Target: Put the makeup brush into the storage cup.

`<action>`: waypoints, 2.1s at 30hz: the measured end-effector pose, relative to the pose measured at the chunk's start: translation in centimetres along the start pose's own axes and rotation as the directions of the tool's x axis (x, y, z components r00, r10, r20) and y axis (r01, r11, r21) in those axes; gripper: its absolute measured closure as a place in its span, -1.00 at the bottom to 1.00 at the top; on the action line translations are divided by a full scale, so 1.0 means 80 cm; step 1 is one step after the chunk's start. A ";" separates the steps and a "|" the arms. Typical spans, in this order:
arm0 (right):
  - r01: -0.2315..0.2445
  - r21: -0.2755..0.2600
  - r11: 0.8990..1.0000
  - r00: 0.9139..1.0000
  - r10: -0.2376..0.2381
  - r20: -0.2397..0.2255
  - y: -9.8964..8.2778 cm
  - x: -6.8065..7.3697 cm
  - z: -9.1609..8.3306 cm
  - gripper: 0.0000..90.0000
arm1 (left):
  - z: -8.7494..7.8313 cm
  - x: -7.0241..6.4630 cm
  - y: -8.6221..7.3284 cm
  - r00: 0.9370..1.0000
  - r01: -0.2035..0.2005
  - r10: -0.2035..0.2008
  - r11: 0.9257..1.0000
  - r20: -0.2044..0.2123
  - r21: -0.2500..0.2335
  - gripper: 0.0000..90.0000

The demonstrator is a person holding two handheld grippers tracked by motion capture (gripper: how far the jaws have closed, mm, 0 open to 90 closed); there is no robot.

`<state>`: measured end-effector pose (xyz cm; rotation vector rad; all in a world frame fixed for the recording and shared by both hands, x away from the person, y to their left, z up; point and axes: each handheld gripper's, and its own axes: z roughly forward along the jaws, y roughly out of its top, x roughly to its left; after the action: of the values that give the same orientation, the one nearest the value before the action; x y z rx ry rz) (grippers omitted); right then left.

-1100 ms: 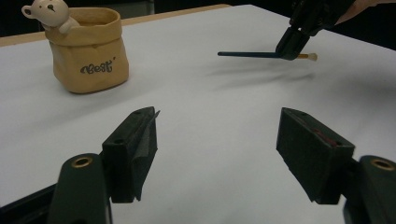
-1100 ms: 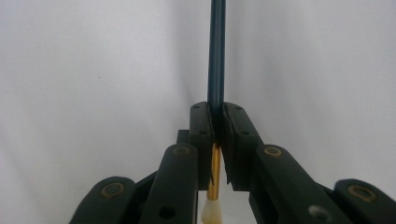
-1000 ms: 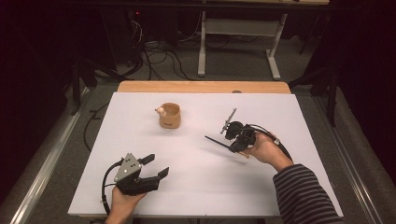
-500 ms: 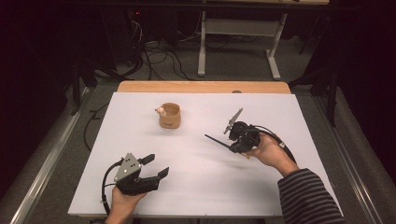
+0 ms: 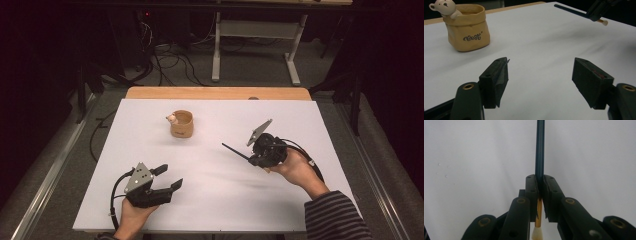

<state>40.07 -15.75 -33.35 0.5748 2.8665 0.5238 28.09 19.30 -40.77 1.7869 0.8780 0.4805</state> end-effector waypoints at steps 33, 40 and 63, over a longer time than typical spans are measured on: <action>-0.006 -0.165 0.986 1.000 0.006 -0.002 -0.048 0.053 -0.019 0.90 | 0.001 -0.001 0.001 1.000 -0.005 0.005 1.000 0.030 0.008 -0.34; -0.008 -0.220 0.975 1.000 0.007 -0.003 -0.055 0.059 -0.018 0.90 | 0.000 -0.003 0.000 0.999 -0.025 0.025 1.000 0.047 0.004 -0.32; 0.010 -0.256 0.967 0.999 -0.023 -0.046 -0.054 0.066 -0.005 0.90 | -0.007 -0.013 0.021 0.984 -0.092 0.086 0.995 0.155 0.030 -0.32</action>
<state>33.68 -17.53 -35.10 0.5001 2.7819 0.8993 27.65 18.54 -38.91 1.8762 0.7062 0.3801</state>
